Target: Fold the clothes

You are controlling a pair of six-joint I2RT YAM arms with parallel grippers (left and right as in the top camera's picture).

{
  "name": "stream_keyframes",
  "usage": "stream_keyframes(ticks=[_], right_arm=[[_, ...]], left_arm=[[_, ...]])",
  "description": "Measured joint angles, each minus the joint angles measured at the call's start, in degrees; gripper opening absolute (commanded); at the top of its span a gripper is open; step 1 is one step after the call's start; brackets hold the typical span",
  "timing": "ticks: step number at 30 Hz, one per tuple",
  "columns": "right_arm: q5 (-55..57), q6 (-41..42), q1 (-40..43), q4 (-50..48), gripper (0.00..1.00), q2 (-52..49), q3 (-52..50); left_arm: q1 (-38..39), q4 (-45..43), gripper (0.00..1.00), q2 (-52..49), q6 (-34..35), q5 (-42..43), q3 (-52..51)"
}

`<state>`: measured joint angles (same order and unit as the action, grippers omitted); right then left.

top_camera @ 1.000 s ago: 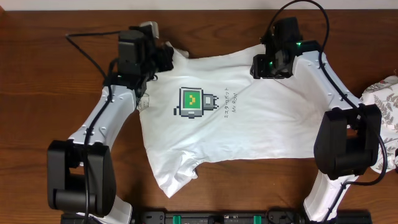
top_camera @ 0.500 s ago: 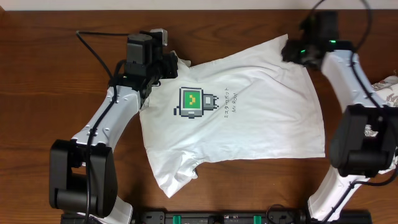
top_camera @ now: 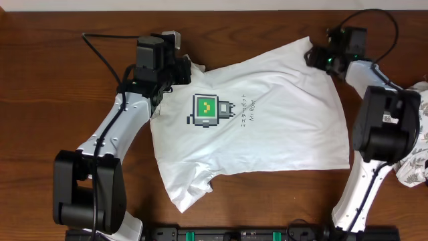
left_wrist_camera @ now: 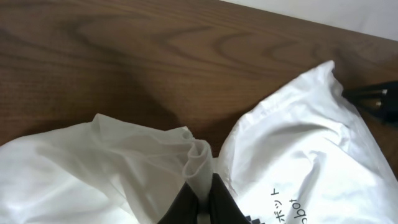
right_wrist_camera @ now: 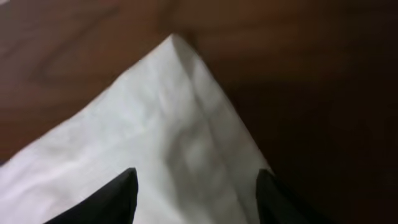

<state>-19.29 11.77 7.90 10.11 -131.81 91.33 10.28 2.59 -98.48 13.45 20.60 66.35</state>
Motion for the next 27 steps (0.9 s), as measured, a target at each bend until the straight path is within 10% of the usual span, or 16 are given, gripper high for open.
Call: stream_keyframes(ticks=[13,27], right_arm=[[-3.1,1.5,0.0,-10.5,0.54,-3.4,0.1],[-1.0,2.6,0.0,-4.7,0.18,-3.6,1.4]], left_arm=[[0.0,0.1,0.07,0.0,0.0,0.0,0.0],[0.0,0.2,0.07,0.0,0.3,0.0,0.0]])
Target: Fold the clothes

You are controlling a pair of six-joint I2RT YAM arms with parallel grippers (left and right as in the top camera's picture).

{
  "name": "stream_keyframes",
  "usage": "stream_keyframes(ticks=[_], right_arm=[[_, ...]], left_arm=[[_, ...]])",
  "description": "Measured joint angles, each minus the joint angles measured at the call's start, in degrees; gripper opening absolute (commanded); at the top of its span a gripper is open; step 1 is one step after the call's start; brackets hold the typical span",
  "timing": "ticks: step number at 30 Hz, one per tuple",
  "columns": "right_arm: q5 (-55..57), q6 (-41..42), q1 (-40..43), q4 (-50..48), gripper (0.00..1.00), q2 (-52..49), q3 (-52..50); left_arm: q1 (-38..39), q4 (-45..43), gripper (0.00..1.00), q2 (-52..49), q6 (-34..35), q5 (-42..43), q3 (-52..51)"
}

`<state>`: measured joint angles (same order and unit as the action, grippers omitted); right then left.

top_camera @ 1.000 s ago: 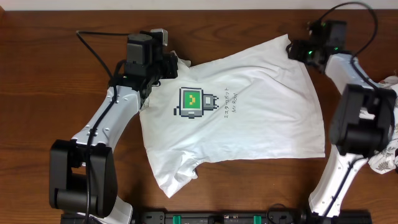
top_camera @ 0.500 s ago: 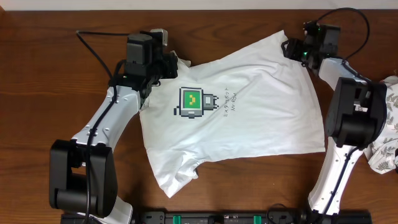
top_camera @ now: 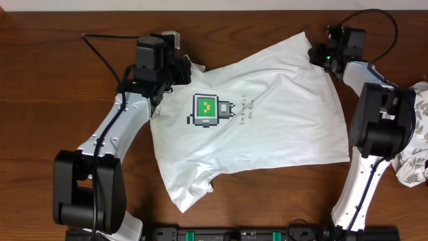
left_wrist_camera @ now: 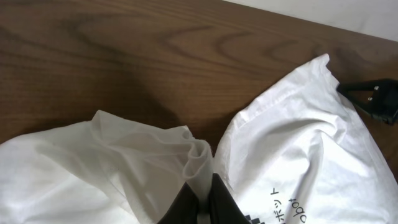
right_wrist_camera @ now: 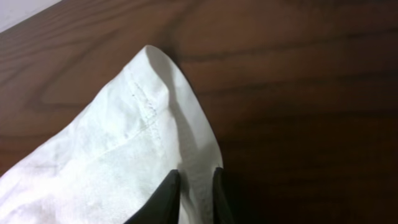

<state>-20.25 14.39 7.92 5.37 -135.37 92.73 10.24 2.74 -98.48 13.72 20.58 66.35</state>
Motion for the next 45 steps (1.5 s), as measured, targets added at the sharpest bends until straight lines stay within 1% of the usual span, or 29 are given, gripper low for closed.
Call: stream_keyframes(ticks=[1,2,5,6,9,10,17,26,34,36,37,39,40,41,42,45], right_arm=[[-0.2,0.0,0.0,0.2,0.22,0.0,0.0],[-0.5,0.1,0.1,0.4,0.3,0.1,0.1],[-3.0,0.2,0.3,0.9,0.57,0.6,0.1],[-3.6,-0.3,0.4,0.9,0.63,0.9,0.1],[-4.5,-0.2,0.9,1.0,0.71,1.6,-0.2],[-4.5,-0.2,1.3,0.8,0.72,1.6,-0.2],[-5.7,-0.4,3.2,-3.2,0.72,1.7,0.1],[-5.2,-0.4,0.3,-9.7,0.7,1.2,0.4],[-3.7,0.8,-0.6,-12.9,0.66,-3.1,0.9],[-3.3,1.1,-0.6,-12.7,0.61,-3.1,1.0],[-3.1,1.3,-0.6,-12.7,0.56,-3.1,1.0],[-3.1,1.5,-0.7,-12.4,0.45,-3.2,1.0],[-3.0,1.5,-0.7,-12.1,0.37,-3.2,1.0],[-2.9,1.6,-0.7,-11.6,0.32,-3.2,1.0],[-2.8,1.9,-0.7,-10.8,0.29,-3.2,1.0],[-2.8,1.8,-0.9,-9.7,0.25,-3.2,1.2]], left_arm=[[0.0,0.0,0.07,0.0,0.0,0.0,0.0],[0.0,0.0,0.07,0.0,0.0,0.0,0.0],[0.0,0.0,0.07,0.0,0.0,0.0,0.0],[0.0,0.0,0.07,0.0,0.0,0.0,0.0],[0.0,0.0,0.07,0.0,0.0,0.0,0.0],[0.0,0.0,0.07,0.0,0.0,0.0,0.0],[0.0,0.0,0.08,0.0,0.0,0.0,0.0],[0.0,1.4,0.08,0.0,0.0,0.0,0.0],[0.0,2.1,0.08,0.0,0.0,0.0,0.0],[0.0,2.1,0.08,0.0,0.0,0.0,0.0],[0.0,2.2,0.08,0.0,0.0,0.0,0.0],[0.0,2.2,0.08,0.0,0.0,0.0,0.0],[0.0,2.2,0.08,0.0,0.0,0.0,0.0],[0.0,2.2,0.08,0.0,0.0,0.0,0.0],[0.0,2.2,0.08,0.0,0.0,0.0,0.0],[0.0,2.2,0.08,0.0,0.0,0.0,0.0]])
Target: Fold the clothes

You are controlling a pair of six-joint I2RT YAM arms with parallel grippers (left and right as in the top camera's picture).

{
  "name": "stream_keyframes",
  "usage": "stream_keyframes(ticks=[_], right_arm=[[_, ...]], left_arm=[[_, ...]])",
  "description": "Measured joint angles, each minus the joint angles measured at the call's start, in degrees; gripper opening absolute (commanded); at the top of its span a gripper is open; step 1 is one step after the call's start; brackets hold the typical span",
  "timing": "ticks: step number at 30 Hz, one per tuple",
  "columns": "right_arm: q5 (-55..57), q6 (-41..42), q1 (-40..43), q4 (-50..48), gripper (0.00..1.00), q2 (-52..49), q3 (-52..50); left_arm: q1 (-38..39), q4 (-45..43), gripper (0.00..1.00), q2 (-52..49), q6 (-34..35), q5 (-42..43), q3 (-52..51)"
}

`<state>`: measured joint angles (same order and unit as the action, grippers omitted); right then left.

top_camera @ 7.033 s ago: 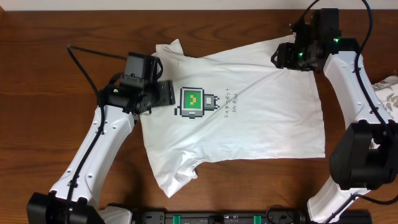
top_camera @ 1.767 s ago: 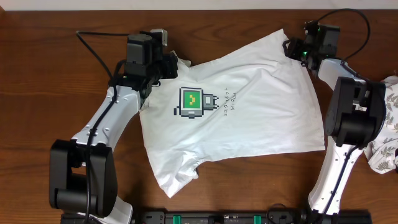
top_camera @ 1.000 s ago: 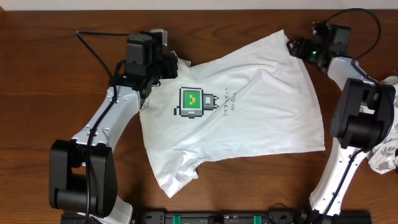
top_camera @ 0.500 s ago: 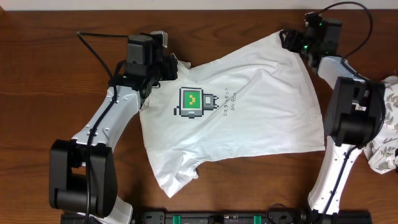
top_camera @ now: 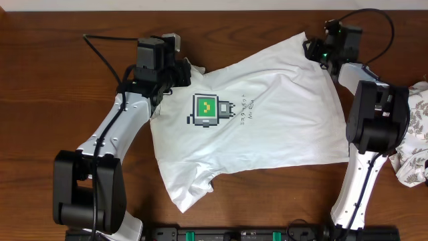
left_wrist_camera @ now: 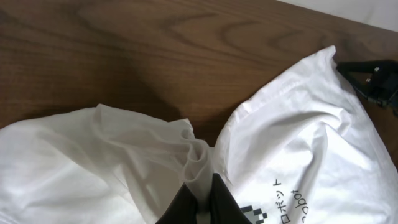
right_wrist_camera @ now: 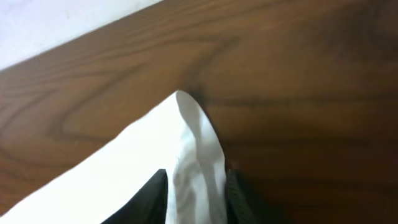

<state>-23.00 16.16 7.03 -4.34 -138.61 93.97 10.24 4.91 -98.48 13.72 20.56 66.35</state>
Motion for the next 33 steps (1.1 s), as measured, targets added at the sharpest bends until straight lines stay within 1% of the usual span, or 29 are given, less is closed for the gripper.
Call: stream_keyframes(ticks=[2,4,5,13,18,24,28,33], right_arm=[[0.0,-0.1,-0.2,0.2,0.18,0.0,0.1],[-0.3,0.1,-0.3,0.6,0.06,0.0,0.1],[-0.7,0.0,-0.2,0.9,0.01,0.0,0.1],[-8.1,0.4,2.7,5.3,0.01,1.4,0.0],[-12.7,-0.4,5.9,9.2,0.01,8.3,0.0],[-15.4,-2.6,6.6,13.6,0.01,18.8,0.1],[-16.2,-3.4,6.6,16.8,0.01,22.0,0.2],[-16.2,-4.5,6.6,22.3,0.01,22.4,0.2]], left_arm=[[0.0,0.0,0.08,0.0,0.0,0.0,0.0],[0.0,0.0,0.08,0.0,0.0,0.0,0.0],[0.0,0.0,0.08,0.0,0.0,0.0,0.0],[0.0,0.0,0.08,0.0,0.0,0.0,0.0],[0.0,0.0,0.09,0.0,0.0,0.0,0.0],[0.0,-0.1,0.09,0.0,0.0,0.0,0.0],[0.0,-0.2,0.1,0.0,0.0,0.0,0.0],[0.0,-0.4,0.1,0.0,0.0,0.0,0.0]])
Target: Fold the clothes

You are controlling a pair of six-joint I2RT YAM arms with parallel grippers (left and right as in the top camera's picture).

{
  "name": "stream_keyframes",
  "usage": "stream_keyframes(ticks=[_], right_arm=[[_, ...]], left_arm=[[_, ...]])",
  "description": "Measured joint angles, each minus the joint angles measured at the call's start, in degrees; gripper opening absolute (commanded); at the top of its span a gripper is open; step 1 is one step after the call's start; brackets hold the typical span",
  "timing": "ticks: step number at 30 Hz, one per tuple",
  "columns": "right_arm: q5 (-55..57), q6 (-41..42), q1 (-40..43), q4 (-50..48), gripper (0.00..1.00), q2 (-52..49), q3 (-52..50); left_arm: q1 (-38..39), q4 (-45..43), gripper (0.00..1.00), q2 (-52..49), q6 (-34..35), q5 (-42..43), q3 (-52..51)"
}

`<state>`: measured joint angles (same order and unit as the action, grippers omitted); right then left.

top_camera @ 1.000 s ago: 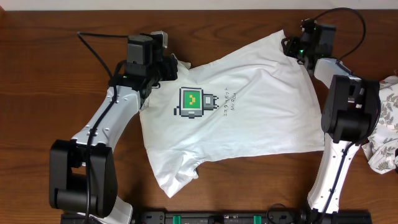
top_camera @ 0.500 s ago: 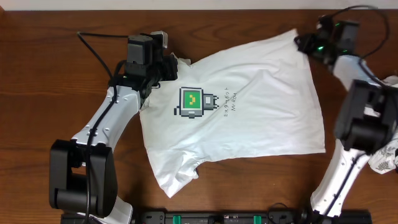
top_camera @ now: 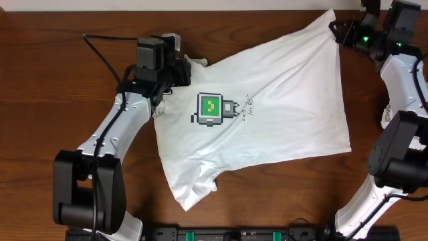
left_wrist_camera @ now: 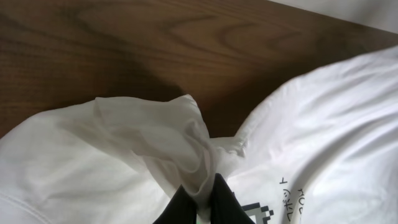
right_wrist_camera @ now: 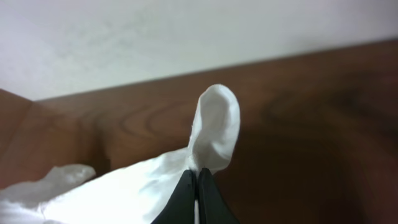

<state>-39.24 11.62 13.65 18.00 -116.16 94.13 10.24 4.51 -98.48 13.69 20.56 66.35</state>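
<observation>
A white T-shirt (top_camera: 267,114) with a pixel-robot print (top_camera: 210,109) lies face up across the wooden table, stretched between both arms. My left gripper (top_camera: 182,67) is shut on bunched cloth at the shirt's upper left, and the left wrist view shows its jaws (left_wrist_camera: 199,199) pinching that fold. My right gripper (top_camera: 338,28) is shut on the shirt's far right corner, held near the table's back edge. In the right wrist view that corner (right_wrist_camera: 214,134) sticks up from the closed jaws.
A crumpled patterned cloth (top_camera: 416,150) lies at the table's right edge beside the right arm. The pale wall runs just behind the table's back edge (right_wrist_camera: 155,78). Bare wood (top_camera: 60,87) lies left of the shirt.
My right gripper, holding the shirt's corner, has moved right and toward the back edge, pulling the shirt's top edge taut. The print shifted slightly right. The left gripper stays shut on its fold.
At first my right gripper stood open over the shirt's upper right corner while the left held bunched cloth. Then the right jaws were closed on that corner. Now the corner is drawn out to the far right and the shirt is stretched wider.
</observation>
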Motion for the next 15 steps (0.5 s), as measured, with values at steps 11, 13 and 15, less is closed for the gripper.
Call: stream_keyframes(ticks=[11,13,15], right_arm=[[2.7,-5.2,0.0,11.7,0.01,0.7,0.0],[2.9,-6.2,0.0,12.1,0.01,0.9,0.0],[3.0,-7.0,0.0,12.4,0.01,1.0,0.0]], left_arm=[[-1.0,-1.3,0.09,0.6,0.0,0.0,0.0],[-1.4,-0.1,0.08,1.9,0.0,0.0,0.0],[-1.6,1.8,0.09,3.9,0.0,0.0,0.0]])
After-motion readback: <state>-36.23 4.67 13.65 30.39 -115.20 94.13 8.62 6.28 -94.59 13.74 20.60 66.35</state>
